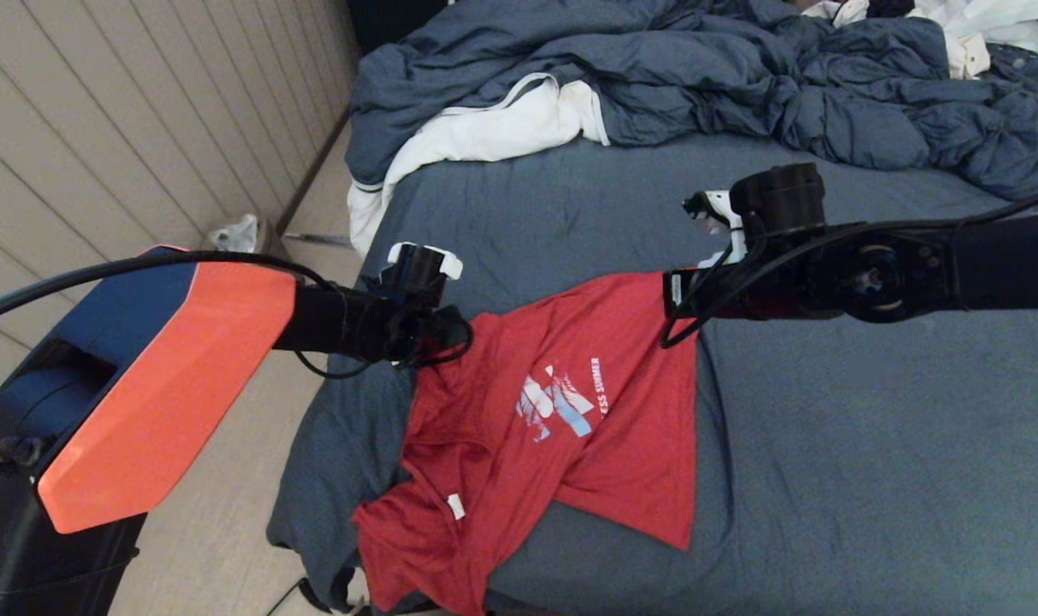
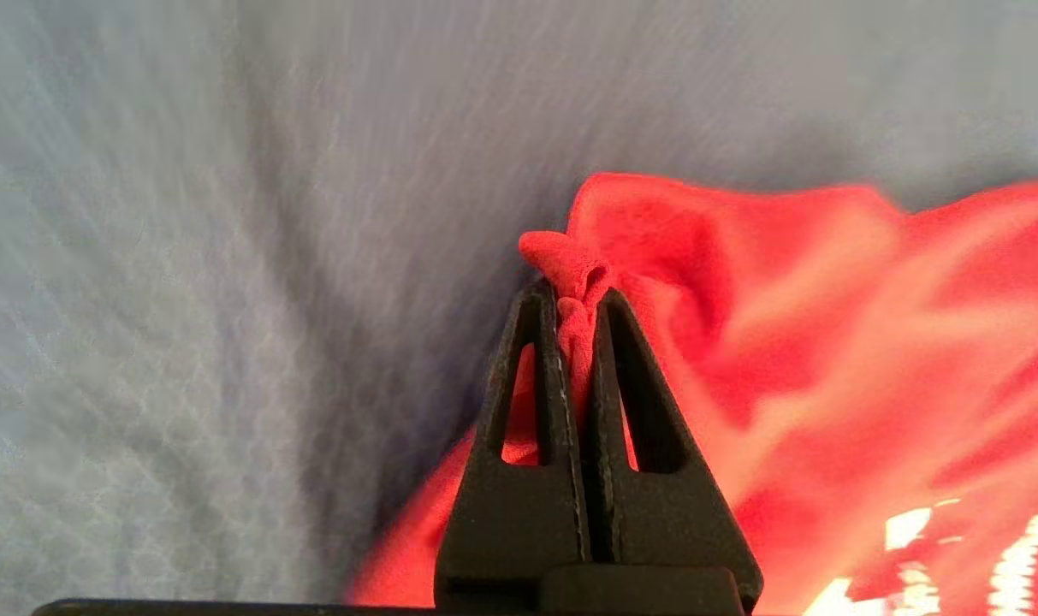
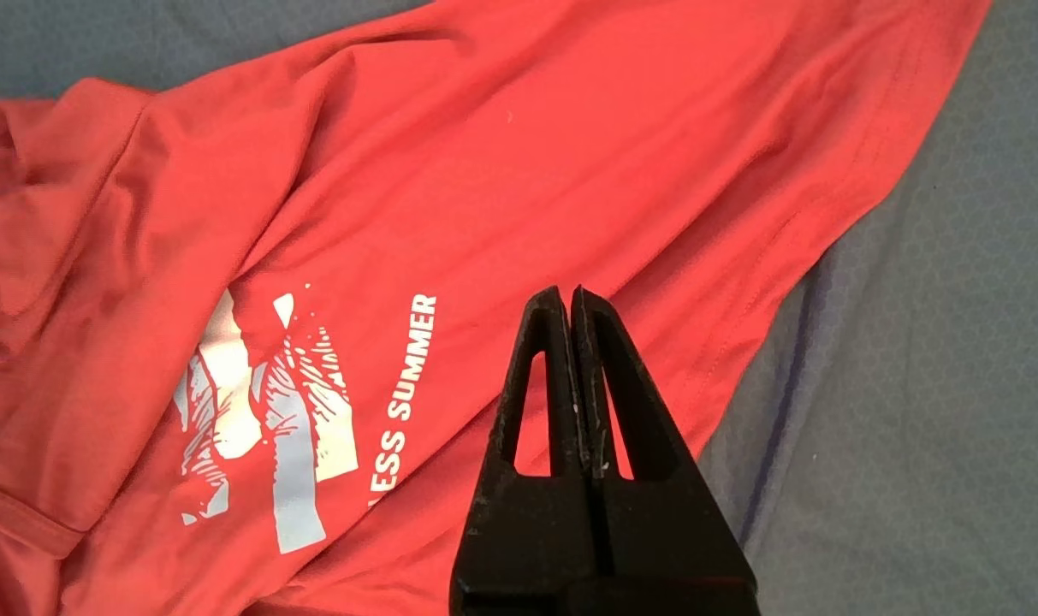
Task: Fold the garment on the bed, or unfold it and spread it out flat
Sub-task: Unford the red T-shirt
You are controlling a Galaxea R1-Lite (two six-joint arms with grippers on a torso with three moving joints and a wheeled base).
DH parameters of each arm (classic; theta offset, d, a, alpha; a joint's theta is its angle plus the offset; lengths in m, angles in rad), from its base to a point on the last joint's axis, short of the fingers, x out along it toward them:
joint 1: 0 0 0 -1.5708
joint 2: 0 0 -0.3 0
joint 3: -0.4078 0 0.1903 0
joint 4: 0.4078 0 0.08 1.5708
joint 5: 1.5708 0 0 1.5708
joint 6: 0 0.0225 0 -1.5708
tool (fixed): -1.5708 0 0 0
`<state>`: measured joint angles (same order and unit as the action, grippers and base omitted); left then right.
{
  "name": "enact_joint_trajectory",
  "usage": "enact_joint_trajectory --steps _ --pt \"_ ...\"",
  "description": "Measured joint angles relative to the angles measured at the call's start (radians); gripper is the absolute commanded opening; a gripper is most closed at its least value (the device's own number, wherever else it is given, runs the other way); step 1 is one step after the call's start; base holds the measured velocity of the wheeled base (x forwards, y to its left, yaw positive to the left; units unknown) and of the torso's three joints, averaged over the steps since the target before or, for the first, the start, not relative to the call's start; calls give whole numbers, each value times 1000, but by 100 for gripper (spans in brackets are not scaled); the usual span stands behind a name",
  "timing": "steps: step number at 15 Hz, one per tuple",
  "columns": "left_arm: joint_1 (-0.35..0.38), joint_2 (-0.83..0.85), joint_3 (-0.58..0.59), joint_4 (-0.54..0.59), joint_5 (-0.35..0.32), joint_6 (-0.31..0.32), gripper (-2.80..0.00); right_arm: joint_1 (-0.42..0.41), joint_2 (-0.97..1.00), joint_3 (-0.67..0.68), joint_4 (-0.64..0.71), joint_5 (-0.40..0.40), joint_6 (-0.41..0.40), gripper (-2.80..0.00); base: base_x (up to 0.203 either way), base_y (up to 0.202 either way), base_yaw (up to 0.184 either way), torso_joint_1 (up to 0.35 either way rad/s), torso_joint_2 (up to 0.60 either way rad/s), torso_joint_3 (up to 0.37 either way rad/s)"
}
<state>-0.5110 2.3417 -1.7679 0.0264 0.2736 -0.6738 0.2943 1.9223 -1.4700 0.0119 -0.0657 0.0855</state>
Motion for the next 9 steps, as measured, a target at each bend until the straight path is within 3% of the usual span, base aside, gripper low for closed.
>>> enact_joint_trajectory --steps 3,9 --pt "29 -7 -73 0 8 30 -280 0 -1 0 0 0 0 -280 0 0 0 0 0 0" --pt "140 -21 -109 -174 28 195 -280 0 0 1 0 0 0 -280 0 0 0 0 0 0"
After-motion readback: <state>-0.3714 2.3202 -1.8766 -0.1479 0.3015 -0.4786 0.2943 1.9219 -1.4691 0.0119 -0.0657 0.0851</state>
